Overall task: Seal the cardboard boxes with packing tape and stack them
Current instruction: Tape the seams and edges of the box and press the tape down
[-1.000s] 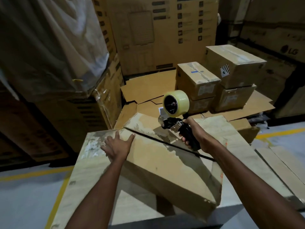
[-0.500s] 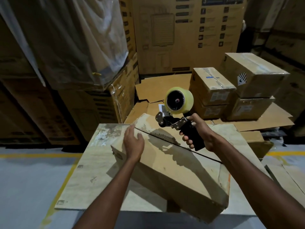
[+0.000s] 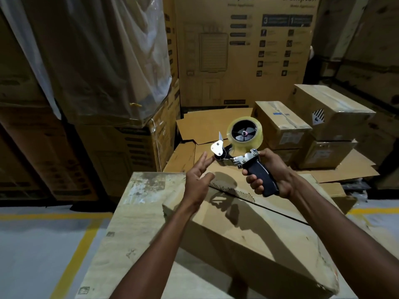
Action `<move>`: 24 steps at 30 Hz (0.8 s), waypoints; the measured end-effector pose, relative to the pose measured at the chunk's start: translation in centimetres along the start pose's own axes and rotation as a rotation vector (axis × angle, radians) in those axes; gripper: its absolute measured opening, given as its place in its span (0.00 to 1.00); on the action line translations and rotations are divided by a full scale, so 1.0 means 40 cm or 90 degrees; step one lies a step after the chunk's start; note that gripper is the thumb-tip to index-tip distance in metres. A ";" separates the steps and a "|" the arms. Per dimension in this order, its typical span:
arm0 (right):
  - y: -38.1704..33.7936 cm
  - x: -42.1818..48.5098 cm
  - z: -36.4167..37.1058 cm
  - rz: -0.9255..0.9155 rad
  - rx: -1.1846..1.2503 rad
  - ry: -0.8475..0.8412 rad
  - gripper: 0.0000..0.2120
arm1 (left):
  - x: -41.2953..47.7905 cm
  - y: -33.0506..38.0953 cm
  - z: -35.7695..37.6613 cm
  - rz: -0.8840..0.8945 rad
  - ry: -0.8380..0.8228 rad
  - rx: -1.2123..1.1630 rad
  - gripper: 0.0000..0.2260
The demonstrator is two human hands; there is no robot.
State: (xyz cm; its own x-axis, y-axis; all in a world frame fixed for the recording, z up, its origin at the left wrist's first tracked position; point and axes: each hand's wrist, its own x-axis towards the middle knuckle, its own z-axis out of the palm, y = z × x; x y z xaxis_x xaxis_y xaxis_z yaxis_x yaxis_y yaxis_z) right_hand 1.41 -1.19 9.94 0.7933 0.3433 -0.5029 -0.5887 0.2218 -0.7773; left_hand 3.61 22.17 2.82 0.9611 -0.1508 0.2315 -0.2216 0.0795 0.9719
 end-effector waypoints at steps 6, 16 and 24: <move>-0.017 0.021 0.019 -0.020 -0.012 0.019 0.24 | -0.039 -0.006 -0.033 -0.025 0.040 -0.076 0.16; -0.059 0.022 0.063 -0.042 -0.098 0.061 0.28 | 0.007 -0.004 -0.060 -0.331 0.157 -0.168 0.12; -0.089 0.029 0.084 -0.044 -0.169 0.051 0.29 | 0.088 0.055 -0.084 -0.549 0.032 -0.232 0.31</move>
State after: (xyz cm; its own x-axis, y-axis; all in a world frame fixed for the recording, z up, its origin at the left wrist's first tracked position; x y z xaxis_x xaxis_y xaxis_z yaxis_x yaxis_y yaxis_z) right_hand 3.90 1.47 13.40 0.8461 0.2605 -0.4650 -0.4798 -0.0075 -0.8773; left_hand 7.06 25.12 5.65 0.7774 -0.2597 -0.5729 0.6278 0.2643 0.7321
